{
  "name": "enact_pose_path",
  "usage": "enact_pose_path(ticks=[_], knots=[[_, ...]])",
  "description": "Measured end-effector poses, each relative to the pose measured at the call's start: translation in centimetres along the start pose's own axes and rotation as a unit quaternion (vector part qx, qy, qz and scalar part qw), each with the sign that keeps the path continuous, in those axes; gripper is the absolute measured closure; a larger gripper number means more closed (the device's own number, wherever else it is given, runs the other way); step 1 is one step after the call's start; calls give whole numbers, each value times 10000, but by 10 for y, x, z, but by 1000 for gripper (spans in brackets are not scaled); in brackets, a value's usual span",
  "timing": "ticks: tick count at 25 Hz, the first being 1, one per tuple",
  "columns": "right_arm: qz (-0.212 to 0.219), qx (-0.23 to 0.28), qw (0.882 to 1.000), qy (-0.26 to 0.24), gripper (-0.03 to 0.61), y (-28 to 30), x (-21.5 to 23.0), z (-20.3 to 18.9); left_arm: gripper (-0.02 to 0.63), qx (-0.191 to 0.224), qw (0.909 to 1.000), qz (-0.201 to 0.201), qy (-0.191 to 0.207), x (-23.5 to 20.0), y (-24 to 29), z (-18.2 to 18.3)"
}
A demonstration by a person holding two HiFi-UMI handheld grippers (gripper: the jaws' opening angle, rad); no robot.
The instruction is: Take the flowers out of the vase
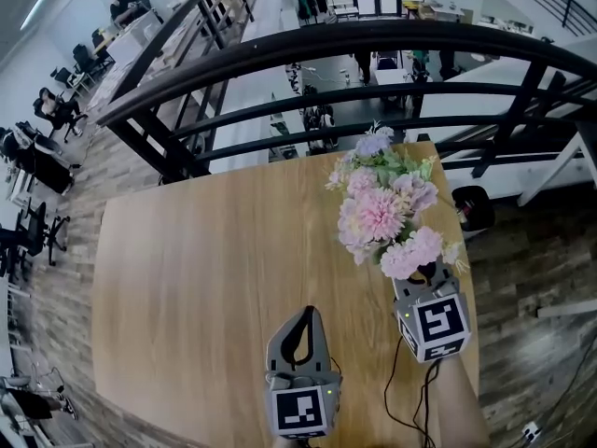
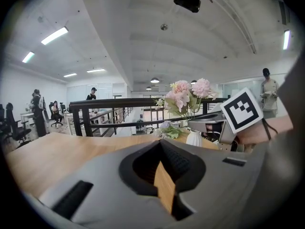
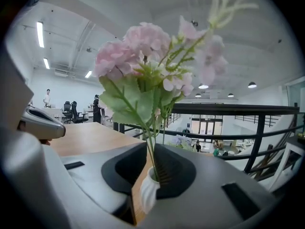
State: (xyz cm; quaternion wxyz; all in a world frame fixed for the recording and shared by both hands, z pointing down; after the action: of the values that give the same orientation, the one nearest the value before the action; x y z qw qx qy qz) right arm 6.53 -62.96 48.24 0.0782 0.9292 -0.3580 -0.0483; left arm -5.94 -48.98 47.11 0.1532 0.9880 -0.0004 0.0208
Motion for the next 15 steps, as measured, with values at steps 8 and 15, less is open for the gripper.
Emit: enact_pose_path(ticks=[8,15], knots=[[-128,140,9997,183,531,0,8,0,577,-33,10000,36,-59,-3,1,-5],[-321,365,9982,360,545,-6,16,10,578,-12,9999,39,-105,-7,1,-5]])
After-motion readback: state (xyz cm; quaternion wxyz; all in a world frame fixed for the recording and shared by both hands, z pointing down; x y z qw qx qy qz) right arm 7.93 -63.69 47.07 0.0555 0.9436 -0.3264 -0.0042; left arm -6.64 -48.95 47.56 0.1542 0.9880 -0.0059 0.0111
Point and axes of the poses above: the fingertips, and each gripper's own axes: y forward along the fingers, x to its right, z out of its top, the point moved 3 cm from there along -y, backward along the fingers, and after that the axes turned 4 degrees about x, right-handed, at the moved point
